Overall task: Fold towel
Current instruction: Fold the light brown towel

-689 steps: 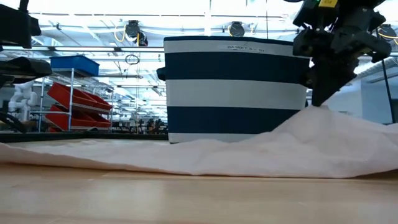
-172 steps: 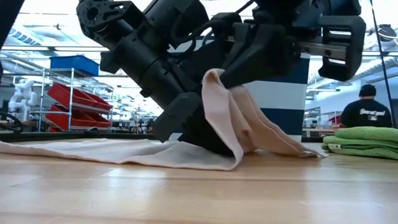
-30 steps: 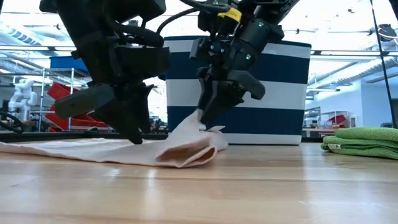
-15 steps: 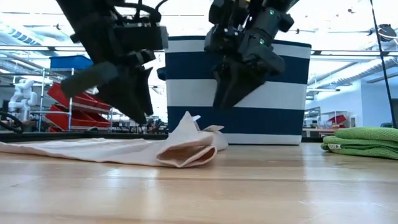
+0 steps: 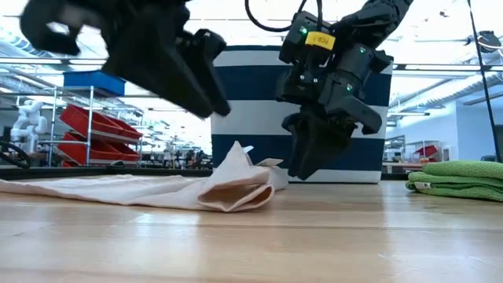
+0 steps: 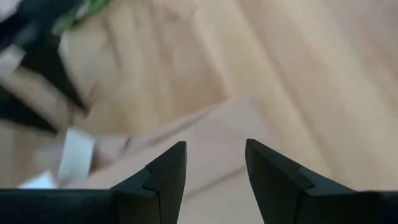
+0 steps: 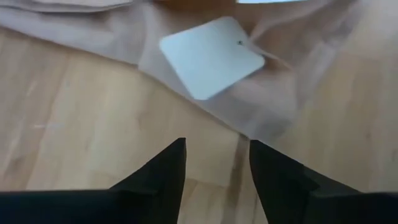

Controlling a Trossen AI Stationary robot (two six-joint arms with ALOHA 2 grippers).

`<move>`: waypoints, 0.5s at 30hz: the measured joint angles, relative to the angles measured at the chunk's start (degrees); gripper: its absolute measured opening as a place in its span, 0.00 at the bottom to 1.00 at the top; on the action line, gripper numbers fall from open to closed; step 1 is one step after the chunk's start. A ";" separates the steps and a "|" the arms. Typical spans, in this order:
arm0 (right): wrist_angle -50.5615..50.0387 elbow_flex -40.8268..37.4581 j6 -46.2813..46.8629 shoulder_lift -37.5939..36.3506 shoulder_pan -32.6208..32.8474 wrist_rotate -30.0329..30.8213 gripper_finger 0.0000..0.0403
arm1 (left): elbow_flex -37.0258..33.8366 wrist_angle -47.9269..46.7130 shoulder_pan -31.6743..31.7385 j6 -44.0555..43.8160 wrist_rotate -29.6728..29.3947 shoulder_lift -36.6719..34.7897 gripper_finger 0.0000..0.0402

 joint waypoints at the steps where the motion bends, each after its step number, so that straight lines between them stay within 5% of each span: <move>1: 0.20 -0.20 0.25 0.00 -0.12 0.14 0.40 | 0.00 1.28 -0.07 0.30 0.89 0.02 0.43; 15: 2.38 -0.36 -0.71 0.00 -3.22 0.87 0.36 | 0.00 9.19 1.83 2.21 6.15 7.17 0.43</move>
